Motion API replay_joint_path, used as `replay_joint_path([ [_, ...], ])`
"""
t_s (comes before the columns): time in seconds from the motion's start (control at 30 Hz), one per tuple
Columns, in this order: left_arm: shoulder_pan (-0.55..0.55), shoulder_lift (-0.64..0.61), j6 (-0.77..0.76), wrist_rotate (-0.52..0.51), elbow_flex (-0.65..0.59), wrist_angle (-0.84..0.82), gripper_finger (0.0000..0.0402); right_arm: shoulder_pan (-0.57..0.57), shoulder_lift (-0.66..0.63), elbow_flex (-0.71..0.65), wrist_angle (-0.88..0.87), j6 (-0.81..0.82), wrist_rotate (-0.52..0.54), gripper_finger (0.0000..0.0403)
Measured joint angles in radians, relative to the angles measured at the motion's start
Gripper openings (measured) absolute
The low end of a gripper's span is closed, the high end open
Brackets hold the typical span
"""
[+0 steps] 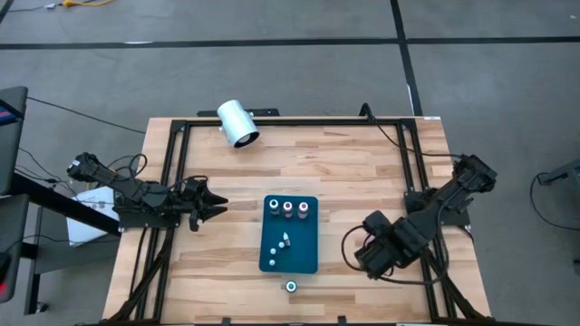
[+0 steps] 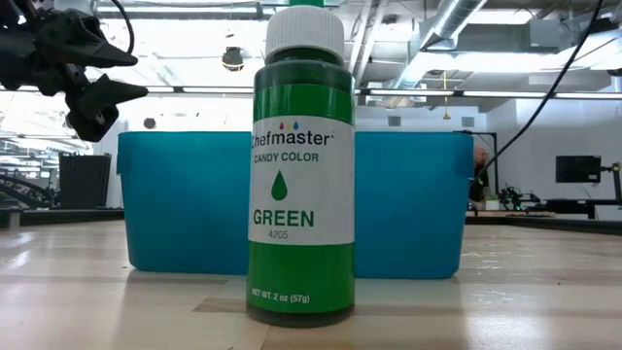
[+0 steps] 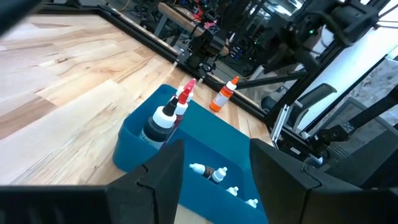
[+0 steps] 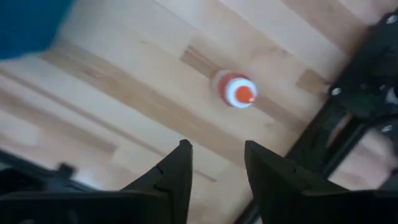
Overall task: Pick & Place food coloring
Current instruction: Put the large orange food coloring bottle into the blue bin
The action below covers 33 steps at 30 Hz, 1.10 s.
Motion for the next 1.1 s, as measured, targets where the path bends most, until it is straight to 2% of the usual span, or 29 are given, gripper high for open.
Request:
replay_joint_path([
  [0.27, 0.0, 0.0, -0.002, 0.0, 0.0, -0.002, 0.0174, -0.037, 0.0, -0.091, 0.0, -0.073, -0.017, 0.0212],
  [0.4, 0.0, 0.0, -0.002, 0.001, 0.0, -0.002, 0.0174, -0.046, 0.0, -0.148, 0.006, -0.087, -0.018, 0.0232],
  [0.87, 0.0, 0.0, -0.002, 0.002, 0.0, -0.001, 0.0174, -0.084, 0.0, -0.304, 0.151, -0.159, -0.032, 0.0226],
  [1.1, 0.0, 0.0, -0.007, 0.005, 0.0, -0.001, 0.0174, -0.111, -0.003, -0.398, 0.258, -0.214, -0.074, 0.0226],
])
